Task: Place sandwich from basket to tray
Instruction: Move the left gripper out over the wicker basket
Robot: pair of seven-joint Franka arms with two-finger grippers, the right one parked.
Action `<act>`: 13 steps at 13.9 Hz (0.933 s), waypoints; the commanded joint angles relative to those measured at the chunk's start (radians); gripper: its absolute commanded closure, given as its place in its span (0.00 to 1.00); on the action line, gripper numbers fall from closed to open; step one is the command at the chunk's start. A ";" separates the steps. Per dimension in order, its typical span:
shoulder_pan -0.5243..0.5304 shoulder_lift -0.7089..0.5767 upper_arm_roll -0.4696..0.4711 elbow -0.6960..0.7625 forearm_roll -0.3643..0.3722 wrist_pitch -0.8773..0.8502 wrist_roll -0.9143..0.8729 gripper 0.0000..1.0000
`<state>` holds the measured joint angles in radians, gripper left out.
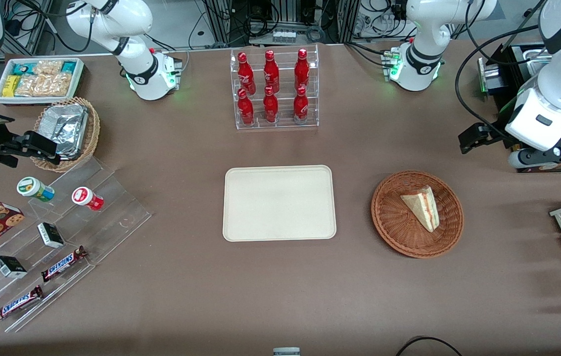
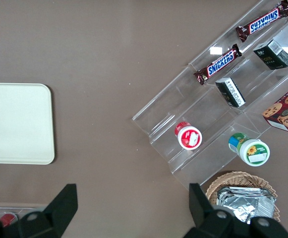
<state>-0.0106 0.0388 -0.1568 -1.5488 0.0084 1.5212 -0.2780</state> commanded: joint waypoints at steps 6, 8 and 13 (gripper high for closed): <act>-0.002 0.013 0.000 0.015 0.015 -0.029 0.007 0.00; 0.000 0.012 0.000 -0.008 0.015 -0.047 0.008 0.00; 0.000 -0.032 0.000 -0.138 0.018 0.040 0.013 0.00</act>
<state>-0.0101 0.0460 -0.1562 -1.6171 0.0112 1.5121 -0.2780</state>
